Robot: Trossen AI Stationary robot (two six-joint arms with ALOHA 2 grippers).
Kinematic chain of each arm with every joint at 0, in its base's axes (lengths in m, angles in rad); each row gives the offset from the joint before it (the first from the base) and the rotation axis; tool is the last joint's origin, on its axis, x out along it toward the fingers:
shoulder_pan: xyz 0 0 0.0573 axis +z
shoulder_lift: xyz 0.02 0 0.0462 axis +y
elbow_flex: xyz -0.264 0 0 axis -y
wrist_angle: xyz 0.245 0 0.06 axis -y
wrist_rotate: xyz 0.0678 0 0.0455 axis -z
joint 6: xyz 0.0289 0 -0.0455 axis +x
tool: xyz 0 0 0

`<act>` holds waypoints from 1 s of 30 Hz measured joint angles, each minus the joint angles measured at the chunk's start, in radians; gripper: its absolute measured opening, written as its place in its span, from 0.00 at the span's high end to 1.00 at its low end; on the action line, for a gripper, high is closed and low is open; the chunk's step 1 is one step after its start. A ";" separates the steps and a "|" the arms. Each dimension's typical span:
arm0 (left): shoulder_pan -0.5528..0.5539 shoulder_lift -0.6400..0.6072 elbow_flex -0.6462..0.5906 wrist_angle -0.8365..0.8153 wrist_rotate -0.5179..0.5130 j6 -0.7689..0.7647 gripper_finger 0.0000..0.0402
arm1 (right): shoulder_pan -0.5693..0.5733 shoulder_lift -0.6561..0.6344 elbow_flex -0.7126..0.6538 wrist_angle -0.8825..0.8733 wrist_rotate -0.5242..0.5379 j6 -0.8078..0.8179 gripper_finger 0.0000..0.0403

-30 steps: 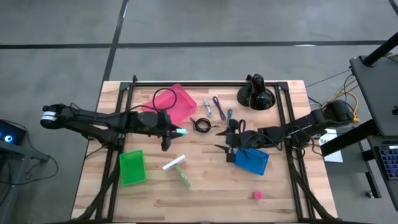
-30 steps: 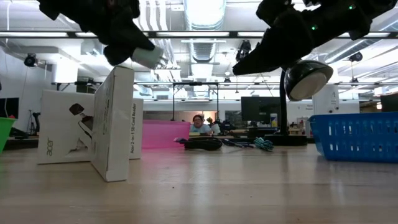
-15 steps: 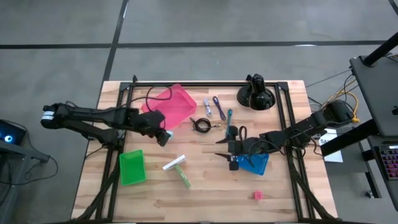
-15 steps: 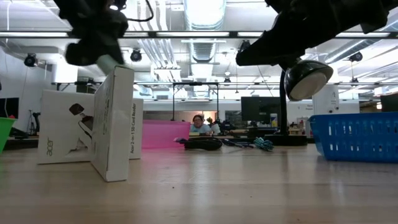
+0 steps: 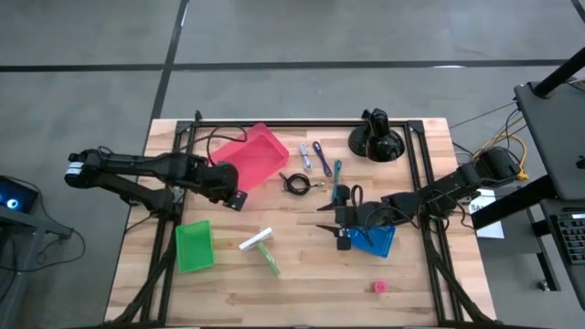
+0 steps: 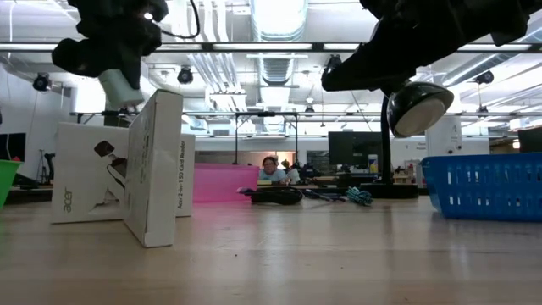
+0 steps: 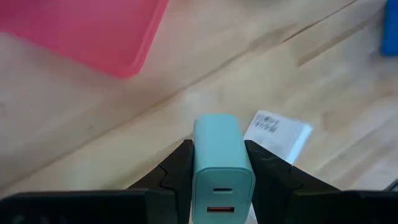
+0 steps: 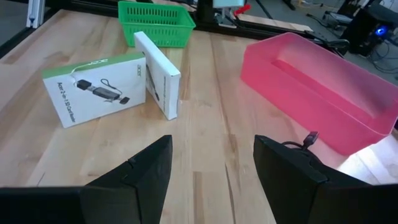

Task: Pick and place items into bin
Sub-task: Put the blue charger adapter into the green bin

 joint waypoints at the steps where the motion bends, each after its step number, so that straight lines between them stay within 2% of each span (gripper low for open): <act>1: 0.000 0.009 0.001 -0.017 0.011 -0.013 0.75 | 0.000 0.000 0.000 0.000 0.000 -0.002 0.47; 13: -0.049 0.087 0.008 -0.105 0.187 0.006 0.75 | 0.000 0.000 -0.002 0.001 0.003 -0.028 0.47; 18: -0.102 0.082 0.018 -0.151 0.194 -0.011 0.75 | 0.000 0.000 -0.002 0.002 0.007 -0.028 0.47; 23: -0.161 0.068 0.017 -0.255 0.186 -0.121 0.75 | 0.000 0.000 -0.002 0.007 0.007 -0.028 0.47; 30: -0.240 0.067 0.016 -0.265 0.190 -0.214 0.75 | 0.000 0.000 -0.002 0.007 0.008 -0.028 0.47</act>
